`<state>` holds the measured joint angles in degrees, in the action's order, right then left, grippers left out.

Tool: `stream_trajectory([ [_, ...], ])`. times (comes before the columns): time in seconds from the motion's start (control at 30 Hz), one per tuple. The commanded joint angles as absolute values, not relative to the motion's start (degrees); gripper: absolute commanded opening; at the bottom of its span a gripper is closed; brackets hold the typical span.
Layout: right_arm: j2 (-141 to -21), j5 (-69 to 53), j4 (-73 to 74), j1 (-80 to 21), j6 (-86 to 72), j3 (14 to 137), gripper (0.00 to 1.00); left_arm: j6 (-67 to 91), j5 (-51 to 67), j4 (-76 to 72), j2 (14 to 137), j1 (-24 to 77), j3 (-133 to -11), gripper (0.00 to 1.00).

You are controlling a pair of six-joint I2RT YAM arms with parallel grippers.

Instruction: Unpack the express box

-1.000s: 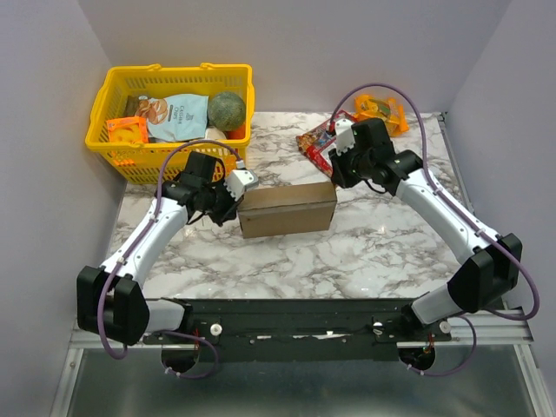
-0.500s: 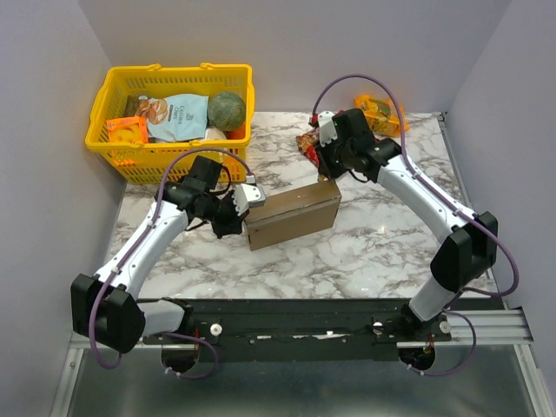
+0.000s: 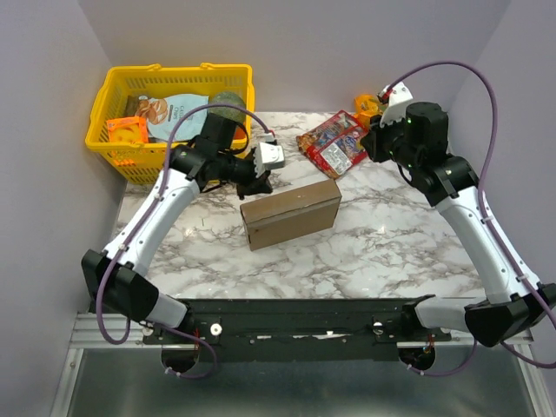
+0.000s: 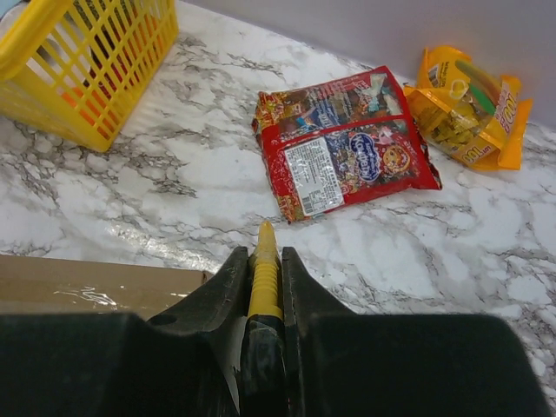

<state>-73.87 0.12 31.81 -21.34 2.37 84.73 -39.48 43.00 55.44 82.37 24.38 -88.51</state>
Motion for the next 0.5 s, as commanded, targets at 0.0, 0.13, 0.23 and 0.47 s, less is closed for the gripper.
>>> stream_trajectory([
  [0.0,-72.7,-1.2,29.8,-21.4,0.1,80.5,0.00,-21.9,46.7,29.3,86.6,29.1,-84.6,0.00],
  [0.13,-71.5,-1.9,31.4,-21.4,-2.7,80.5,0.00,-16.1,48.5,23.7,90.2,31.4,-85.3,0.00],
  [0.23,-70.3,-2.1,30.8,-21.4,-4.8,79.7,0.00,-14.6,48.6,22.9,92.5,31.4,-85.9,0.00],
  [0.47,-68.6,-4.8,29.9,-21.4,-7.6,75.6,0.00,-10.6,50.4,20.1,93.7,31.6,-83.1,0.00],
])
